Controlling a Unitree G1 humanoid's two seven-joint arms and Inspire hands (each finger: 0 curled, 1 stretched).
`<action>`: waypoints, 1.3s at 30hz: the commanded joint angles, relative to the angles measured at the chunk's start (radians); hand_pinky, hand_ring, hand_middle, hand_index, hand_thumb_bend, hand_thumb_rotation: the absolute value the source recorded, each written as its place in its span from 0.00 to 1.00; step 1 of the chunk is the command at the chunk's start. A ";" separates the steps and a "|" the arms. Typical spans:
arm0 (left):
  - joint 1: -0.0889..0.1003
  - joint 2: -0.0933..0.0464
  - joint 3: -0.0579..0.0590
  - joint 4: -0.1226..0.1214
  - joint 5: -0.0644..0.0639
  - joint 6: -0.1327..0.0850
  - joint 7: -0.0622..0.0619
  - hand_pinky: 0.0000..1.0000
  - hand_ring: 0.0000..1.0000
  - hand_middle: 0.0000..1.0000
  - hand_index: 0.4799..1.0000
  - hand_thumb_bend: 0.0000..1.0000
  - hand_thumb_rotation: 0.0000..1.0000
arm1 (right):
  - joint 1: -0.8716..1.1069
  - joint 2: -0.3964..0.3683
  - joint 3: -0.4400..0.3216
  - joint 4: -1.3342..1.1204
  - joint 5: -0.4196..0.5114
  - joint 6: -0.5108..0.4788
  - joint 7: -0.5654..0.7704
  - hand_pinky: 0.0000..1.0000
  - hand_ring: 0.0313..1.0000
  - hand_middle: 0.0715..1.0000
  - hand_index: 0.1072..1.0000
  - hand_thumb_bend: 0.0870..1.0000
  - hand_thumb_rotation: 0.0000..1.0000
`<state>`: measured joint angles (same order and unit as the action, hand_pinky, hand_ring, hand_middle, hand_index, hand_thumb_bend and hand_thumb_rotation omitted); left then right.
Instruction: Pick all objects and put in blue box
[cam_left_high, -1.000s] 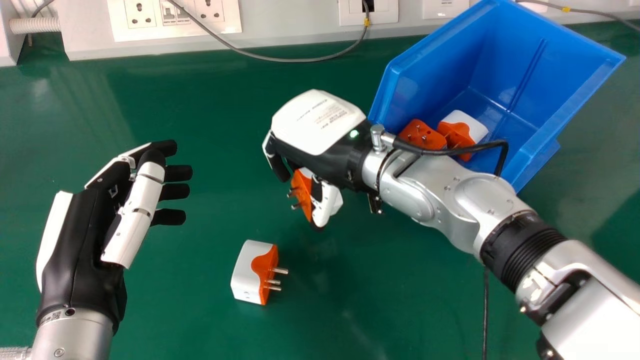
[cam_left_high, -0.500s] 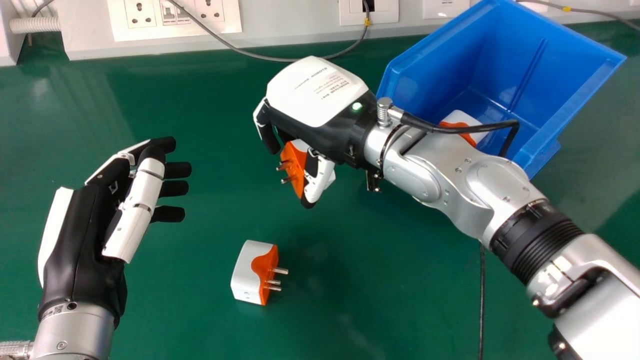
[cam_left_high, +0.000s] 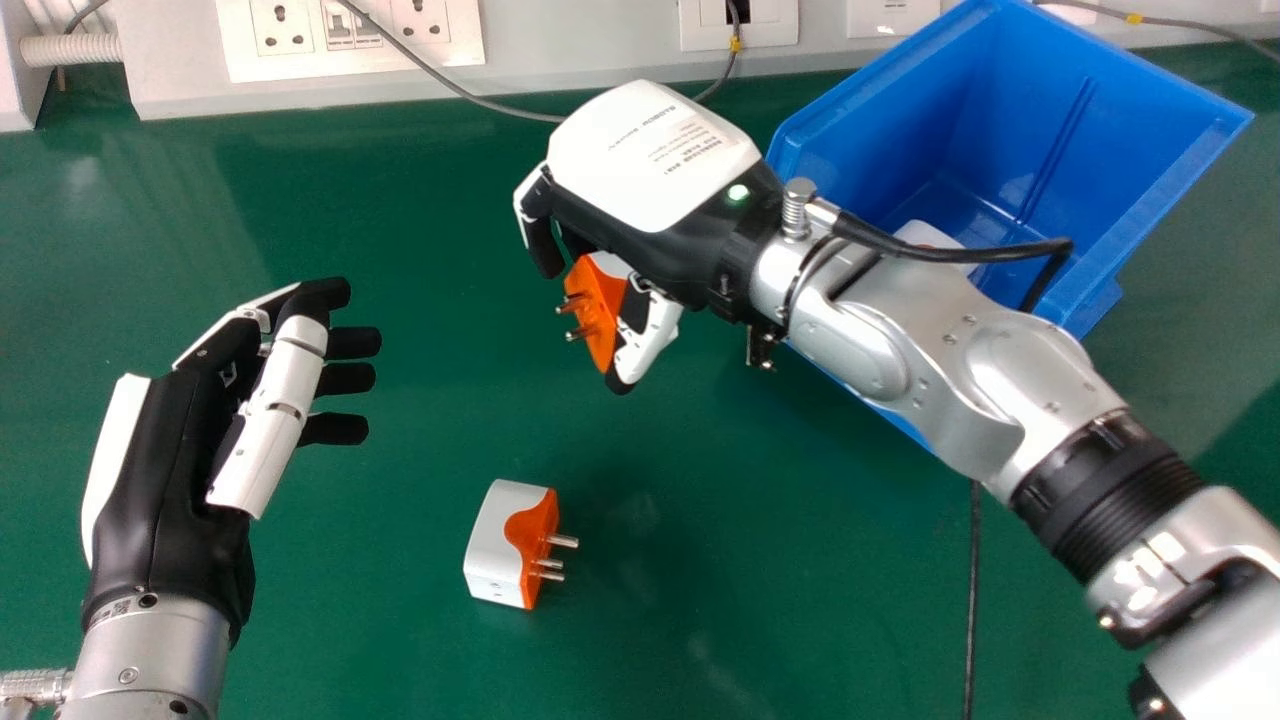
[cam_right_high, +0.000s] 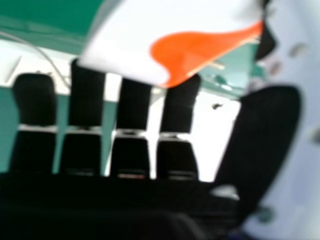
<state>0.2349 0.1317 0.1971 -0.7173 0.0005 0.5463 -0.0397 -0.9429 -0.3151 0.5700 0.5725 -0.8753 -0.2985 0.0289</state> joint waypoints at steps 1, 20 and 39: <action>-0.016 0.011 0.010 0.013 0.001 -0.041 -0.001 0.59 0.69 0.69 0.54 0.27 0.74 | -0.016 -0.017 -0.041 -0.058 0.023 -0.011 -0.013 0.23 0.34 0.44 0.43 0.46 0.00; -0.045 0.028 0.018 0.070 0.009 -0.076 0.000 0.60 0.69 0.69 0.54 0.27 0.74 | 0.110 -0.103 -0.138 -0.369 0.060 0.009 0.113 0.25 0.34 0.44 0.44 0.46 0.00; -0.058 0.047 0.040 0.080 -0.011 -0.074 -0.019 0.60 0.70 0.69 0.54 0.27 0.75 | 0.207 -0.207 -0.248 -0.519 0.084 -0.005 0.168 0.27 0.35 0.45 0.47 0.46 0.00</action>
<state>0.1847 0.1673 0.2250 -0.6225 -0.0034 0.4901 -0.0548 -0.7319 -0.5051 0.3544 0.0916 -0.8144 -0.2993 0.1960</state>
